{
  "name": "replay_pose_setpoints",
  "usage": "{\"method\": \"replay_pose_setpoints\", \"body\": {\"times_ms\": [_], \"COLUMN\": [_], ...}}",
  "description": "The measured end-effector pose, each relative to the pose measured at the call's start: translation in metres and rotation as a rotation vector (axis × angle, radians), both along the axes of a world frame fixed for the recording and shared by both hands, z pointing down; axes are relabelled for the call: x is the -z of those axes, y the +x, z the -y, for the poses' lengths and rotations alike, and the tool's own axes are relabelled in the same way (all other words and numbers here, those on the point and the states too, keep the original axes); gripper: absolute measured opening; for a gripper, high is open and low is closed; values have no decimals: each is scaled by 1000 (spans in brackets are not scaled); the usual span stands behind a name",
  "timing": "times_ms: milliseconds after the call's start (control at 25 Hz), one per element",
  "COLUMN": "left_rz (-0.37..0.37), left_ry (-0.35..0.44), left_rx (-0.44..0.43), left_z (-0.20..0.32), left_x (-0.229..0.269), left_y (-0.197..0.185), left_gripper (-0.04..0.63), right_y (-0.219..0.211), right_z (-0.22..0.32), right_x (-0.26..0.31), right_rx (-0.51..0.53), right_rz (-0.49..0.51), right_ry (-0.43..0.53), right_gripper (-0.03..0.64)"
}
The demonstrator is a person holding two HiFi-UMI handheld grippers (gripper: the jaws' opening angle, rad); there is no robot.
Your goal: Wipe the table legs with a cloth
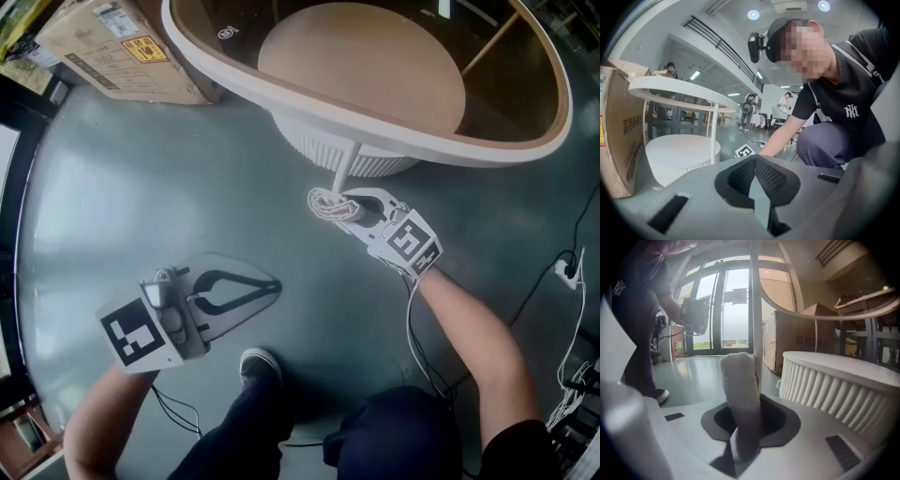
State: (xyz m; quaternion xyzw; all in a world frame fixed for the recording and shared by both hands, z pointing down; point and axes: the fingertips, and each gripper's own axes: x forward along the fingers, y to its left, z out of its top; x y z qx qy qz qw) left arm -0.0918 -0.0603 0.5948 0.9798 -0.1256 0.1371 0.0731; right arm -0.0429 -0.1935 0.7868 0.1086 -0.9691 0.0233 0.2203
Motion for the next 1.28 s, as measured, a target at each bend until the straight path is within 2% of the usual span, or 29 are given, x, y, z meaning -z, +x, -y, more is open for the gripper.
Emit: {"method": "replay_pose_setpoints", "body": {"times_ms": [280,680,760,920,1040,1200,1280], "left_rz": [-15,7,5,-9,5,16,11], "left_ry": [21,-1,2,8,4,-15,-13], "left_rx": [-10,-27,-35,-39,-50,-39,-37], "left_z": [4,-2,-1,-2,-8,-12,-13], "left_x": [4,-8,-7,-4,-9,-17,-17], "left_y": [7,6,10,14,13,8,10], "left_gripper": [6,6,6,6,6,6,6], "right_y": [2,-2,-1,5,6,2,6], "right_z": [0,0,-2,-6,-4,-1,0], "right_x": [-4,-8,-12,-46,-63,-83,-90], "right_rx": [-21,5,9,9,0,46,42], "right_rz": [31,19,-18,-153,-193,-279,-334], "right_ry": [-12,17,35,18,-43,-93,-160], "right_gripper": [91,94,94,87,87,87,87]}}
